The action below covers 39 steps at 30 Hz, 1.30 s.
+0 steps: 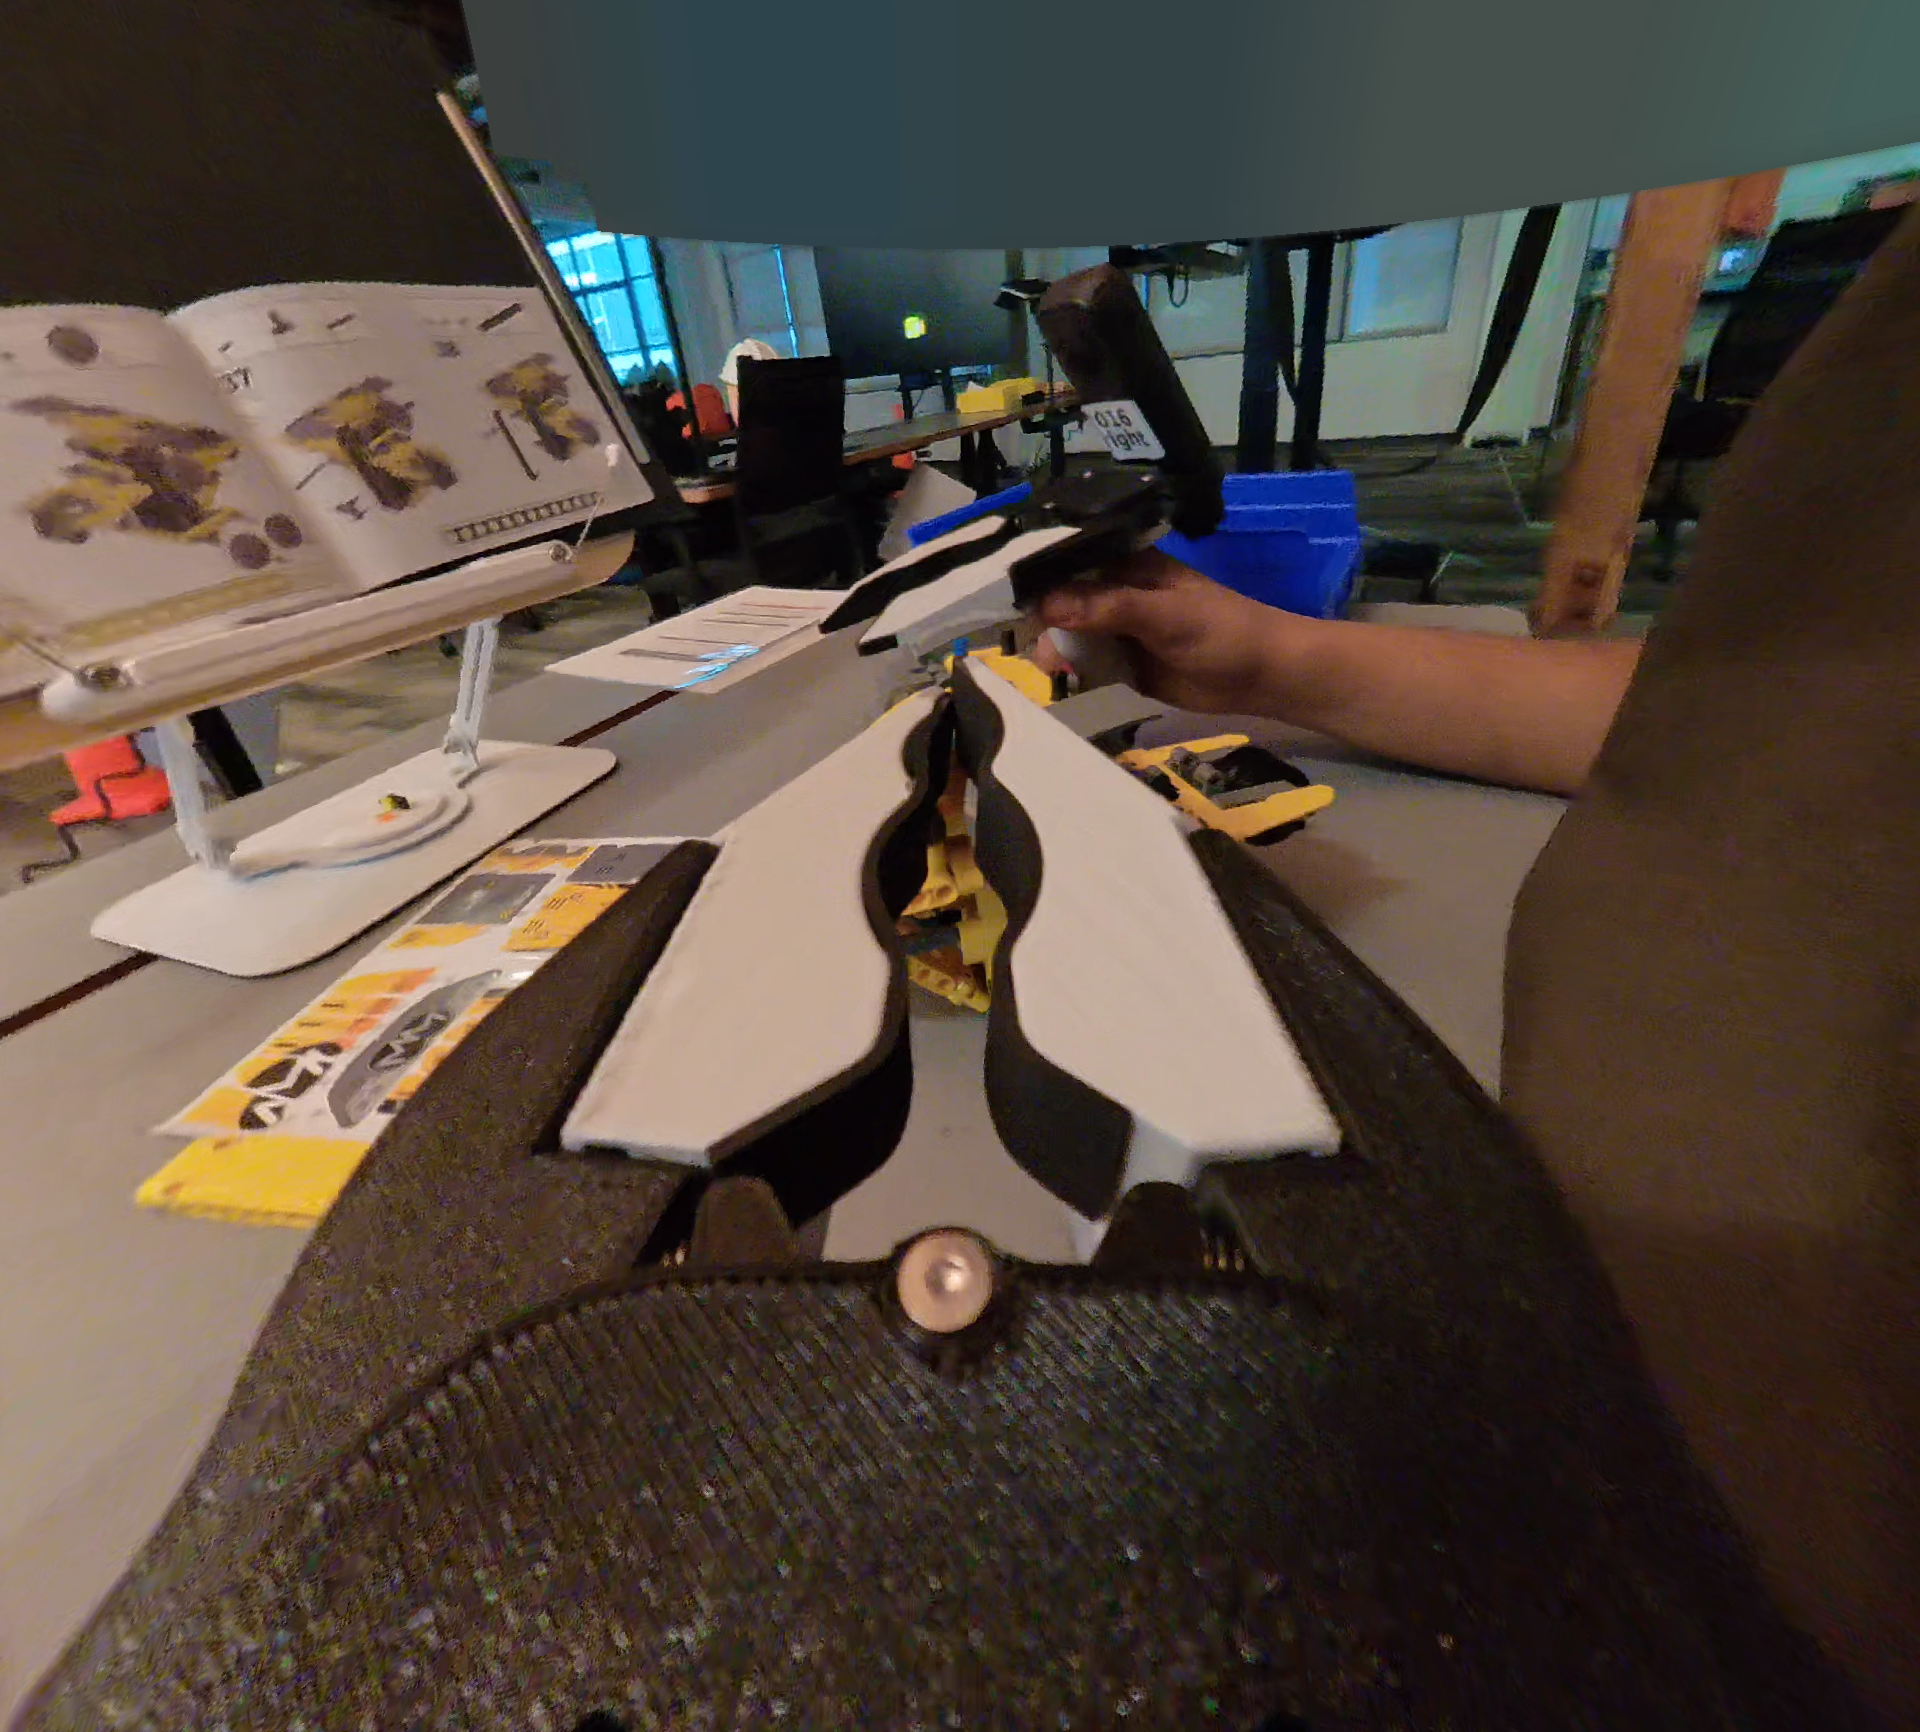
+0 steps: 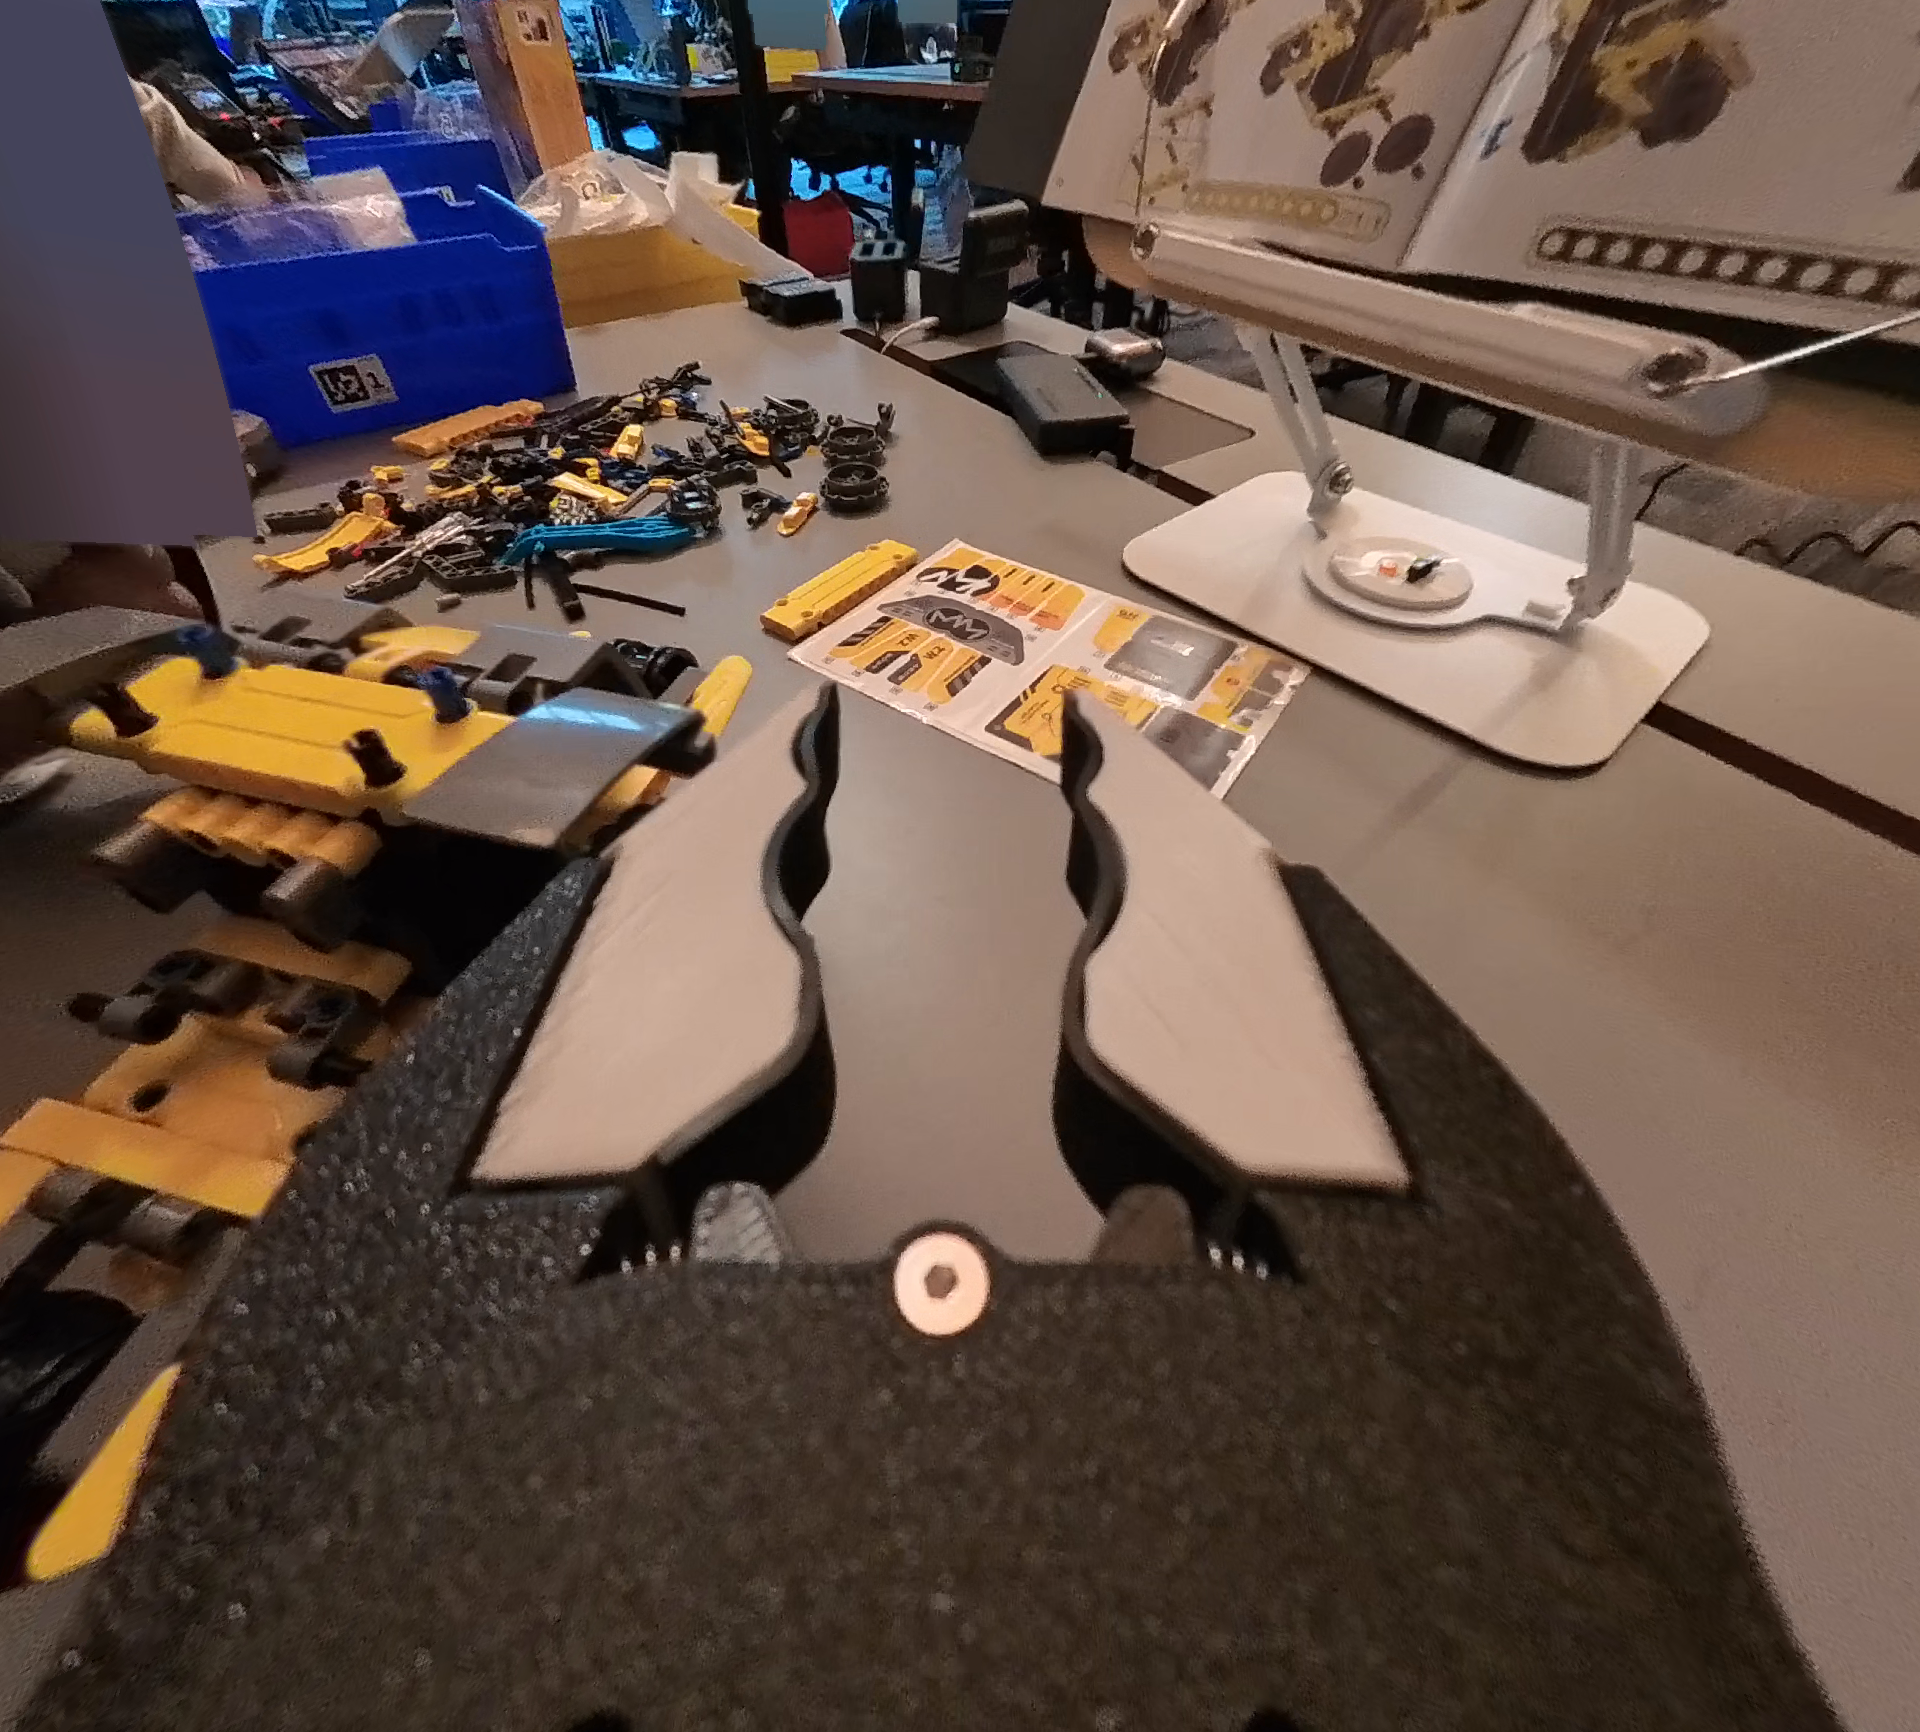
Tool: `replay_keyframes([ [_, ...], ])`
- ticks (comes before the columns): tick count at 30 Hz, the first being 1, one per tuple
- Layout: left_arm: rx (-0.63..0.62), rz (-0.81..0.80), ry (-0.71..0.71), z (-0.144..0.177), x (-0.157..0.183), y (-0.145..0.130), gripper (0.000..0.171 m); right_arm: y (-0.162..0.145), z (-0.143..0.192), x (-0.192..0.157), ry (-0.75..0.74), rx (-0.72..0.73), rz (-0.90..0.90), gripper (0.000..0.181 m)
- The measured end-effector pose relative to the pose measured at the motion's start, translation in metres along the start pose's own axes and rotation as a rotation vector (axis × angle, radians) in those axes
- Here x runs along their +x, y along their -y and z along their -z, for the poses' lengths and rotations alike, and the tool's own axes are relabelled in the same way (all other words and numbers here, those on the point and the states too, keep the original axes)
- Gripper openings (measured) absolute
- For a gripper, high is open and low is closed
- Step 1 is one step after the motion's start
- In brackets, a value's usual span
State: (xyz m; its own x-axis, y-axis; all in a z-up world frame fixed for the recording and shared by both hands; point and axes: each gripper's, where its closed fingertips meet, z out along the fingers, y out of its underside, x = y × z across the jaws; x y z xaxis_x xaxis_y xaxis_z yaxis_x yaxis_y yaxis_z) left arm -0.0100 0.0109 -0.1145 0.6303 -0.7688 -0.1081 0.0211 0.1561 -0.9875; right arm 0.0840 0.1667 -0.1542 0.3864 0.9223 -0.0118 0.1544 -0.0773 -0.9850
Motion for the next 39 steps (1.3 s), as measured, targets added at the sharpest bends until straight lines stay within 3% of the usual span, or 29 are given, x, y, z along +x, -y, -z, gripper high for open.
replay_keyframes([
  [4,-0.001,-0.085,0.039,0.001,0.0,0.002,0.0,0.007,0.004,0.0,0.003,0.027,-0.005,0.042],
  [10,-0.001,-0.033,0.078,0.002,-0.013,-0.001,0.006,0.017,0.015,0.002,0.024,0.063,-0.01,0.046],
  [13,0.002,0.007,0.048,0.0,-0.013,-0.005,0.026,0.021,0.024,-0.01,0.09,0.075,0.01,0.05],
  [17,-0.142,0.036,0.03,-0.011,-0.01,-0.029,0.067,0.022,0.05,-0.032,0.115,0.106,-0.038,0.056],
  [20,-0.216,-0.037,0.057,-0.017,-0.007,-0.042,0.08,0.019,0.076,-0.061,0.131,0.09,-0.055,0.059],
  [27,-0.368,-0.062,0.025,-0.042,0.003,-0.076,0.107,-0.048,0.1,-0.121,0.155,-0.158,0.04,0.054],
  [29,-0.385,-0.108,0.015,-0.049,0.008,-0.078,0.108,-0.059,0.096,-0.125,0.147,-0.166,-0.006,0.061],
  [34,-0.397,-0.222,0.012,-0.058,0.015,-0.079,0.1,-0.054,0.086,-0.129,0.13,-0.123,-0.036,0.08],
  [39,-0.42,-0.259,0.053,-0.061,0.008,-0.081,0.087,-0.062,0.072,-0.131,0.069,-0.212,-0.045,0.098],
])
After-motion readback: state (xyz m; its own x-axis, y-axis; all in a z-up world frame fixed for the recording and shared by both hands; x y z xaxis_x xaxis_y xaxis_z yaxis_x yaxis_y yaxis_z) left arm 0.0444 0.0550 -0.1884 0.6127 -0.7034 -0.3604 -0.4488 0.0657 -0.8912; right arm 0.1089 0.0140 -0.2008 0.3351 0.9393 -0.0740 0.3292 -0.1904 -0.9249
